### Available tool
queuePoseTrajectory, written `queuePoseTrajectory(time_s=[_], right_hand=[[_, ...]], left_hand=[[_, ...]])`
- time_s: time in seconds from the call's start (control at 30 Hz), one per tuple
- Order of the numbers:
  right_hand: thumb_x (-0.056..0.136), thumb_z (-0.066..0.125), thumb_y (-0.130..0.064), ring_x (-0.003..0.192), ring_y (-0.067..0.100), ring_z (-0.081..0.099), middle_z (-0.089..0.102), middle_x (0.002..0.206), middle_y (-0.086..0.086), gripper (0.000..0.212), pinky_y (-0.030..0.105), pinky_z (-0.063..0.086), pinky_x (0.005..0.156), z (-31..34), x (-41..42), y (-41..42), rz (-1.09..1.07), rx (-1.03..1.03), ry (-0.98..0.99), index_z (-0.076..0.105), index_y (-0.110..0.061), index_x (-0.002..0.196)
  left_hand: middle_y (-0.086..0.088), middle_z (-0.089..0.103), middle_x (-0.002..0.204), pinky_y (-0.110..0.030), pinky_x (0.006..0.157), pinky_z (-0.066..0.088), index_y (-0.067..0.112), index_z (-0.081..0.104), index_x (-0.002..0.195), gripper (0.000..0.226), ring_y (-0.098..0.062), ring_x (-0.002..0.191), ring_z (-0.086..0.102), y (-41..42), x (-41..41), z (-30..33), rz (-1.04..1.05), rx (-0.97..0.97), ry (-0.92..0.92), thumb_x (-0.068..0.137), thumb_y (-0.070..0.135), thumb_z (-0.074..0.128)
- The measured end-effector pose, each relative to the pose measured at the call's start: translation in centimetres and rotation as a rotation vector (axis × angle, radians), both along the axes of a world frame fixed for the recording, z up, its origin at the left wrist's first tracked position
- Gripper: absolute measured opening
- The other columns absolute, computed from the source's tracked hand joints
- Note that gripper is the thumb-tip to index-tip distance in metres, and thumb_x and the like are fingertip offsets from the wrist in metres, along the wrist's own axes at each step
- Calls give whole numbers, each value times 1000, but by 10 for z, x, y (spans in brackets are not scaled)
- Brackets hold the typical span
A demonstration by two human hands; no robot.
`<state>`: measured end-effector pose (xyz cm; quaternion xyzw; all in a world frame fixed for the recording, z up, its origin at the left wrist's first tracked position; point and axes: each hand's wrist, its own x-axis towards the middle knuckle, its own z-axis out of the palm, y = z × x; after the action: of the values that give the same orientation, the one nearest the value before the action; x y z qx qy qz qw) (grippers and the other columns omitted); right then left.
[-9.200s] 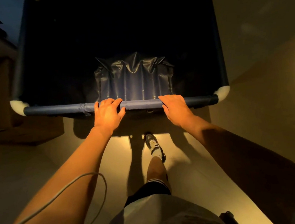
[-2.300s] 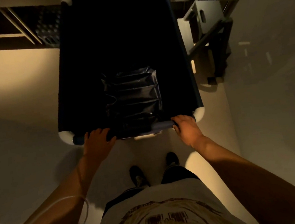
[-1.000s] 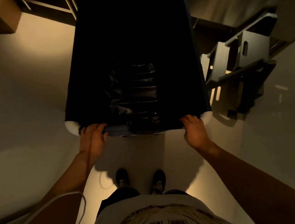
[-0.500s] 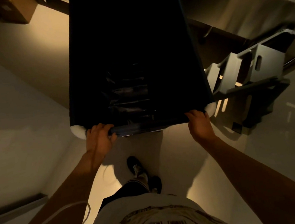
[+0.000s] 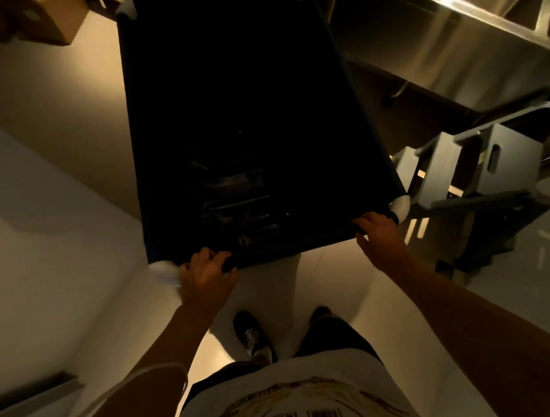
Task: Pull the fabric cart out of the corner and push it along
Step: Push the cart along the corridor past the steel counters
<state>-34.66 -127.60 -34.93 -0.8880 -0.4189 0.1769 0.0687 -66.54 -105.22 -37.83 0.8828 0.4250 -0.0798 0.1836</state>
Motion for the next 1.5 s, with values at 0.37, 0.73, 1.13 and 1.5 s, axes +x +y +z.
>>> queuePoseTrajectory(time_s=[0.37,0.73,1.13,1.5], right_hand=[[100,58,-18,132,30,52,58,141,10,37,48,41,113,-1,67,44,169,20,15,59,-13,137],[102,54,-29,126,27,55,60,134,7,36,42,42,112,-1,142,101,353,2,65,59,-14,135],[102,53,-32,125,30,55,59,134,10,38,44,43,113,-3,190,177,441,-16,27,58,-14,135],[97,64,-30,124,29,57,60,133,9,40,43,48,110,0,220,271,462,-28,81,59,-12,133]], left_hand=[[-15,66,102,-50,86,51,15,74,113,39,-39,97,63,4,42,7,129,27,-49,80,35,71],[-15,65,119,-54,109,40,16,66,126,54,-38,112,60,-2,99,8,398,49,-9,86,49,56],[-15,66,119,-53,108,43,18,69,127,43,-37,112,63,34,138,17,522,0,-10,91,41,68],[-12,68,117,-58,110,40,22,68,125,43,-35,112,63,98,159,1,555,50,-24,88,44,69]])
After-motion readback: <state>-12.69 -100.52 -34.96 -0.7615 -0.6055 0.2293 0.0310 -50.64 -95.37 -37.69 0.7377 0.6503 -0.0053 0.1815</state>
